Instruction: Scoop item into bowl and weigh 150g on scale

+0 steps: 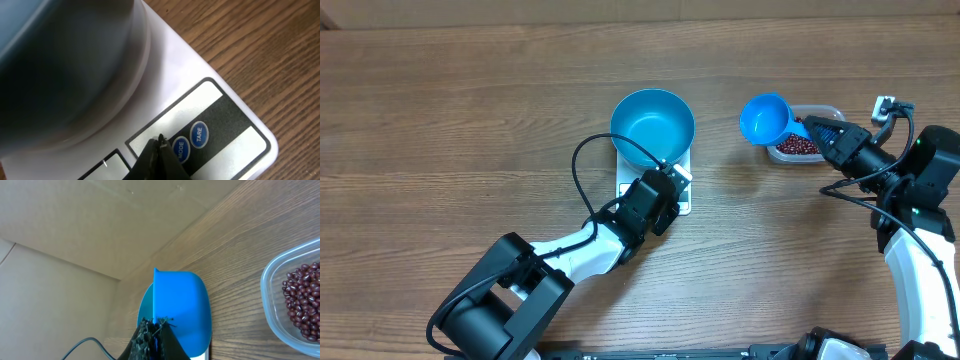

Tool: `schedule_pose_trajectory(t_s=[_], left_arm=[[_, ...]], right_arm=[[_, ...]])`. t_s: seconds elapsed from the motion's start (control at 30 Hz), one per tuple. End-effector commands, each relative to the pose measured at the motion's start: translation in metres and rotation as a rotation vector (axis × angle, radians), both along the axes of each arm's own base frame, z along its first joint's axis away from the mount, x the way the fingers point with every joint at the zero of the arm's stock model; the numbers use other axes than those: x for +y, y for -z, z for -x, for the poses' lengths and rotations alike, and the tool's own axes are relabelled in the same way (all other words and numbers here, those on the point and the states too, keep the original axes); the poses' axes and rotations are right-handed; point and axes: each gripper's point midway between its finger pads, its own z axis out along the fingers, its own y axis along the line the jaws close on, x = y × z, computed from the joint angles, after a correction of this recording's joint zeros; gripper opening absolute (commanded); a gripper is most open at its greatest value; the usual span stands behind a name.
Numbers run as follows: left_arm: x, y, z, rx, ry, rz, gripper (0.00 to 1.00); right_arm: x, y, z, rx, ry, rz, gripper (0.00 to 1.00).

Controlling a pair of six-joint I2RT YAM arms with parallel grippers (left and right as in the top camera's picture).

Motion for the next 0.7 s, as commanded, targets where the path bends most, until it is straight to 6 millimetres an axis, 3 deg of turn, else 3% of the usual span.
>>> schedule_pose_trajectory(t_s=[0.0, 0.67], left_arm=[[0.0099, 0.0098, 0.0006, 0.022, -0.037, -0.029, 0.04], [0.0084, 0.0145, 0.0071, 0.054, -0.011, -0.031, 0.04]], right_arm=[[-0.0023, -0.0086, -0.0021, -0.025, 0.003, 0.015, 0.04], [-0.0023, -0.0081, -0.0019, -0.022, 0.003, 0.013, 0.04]])
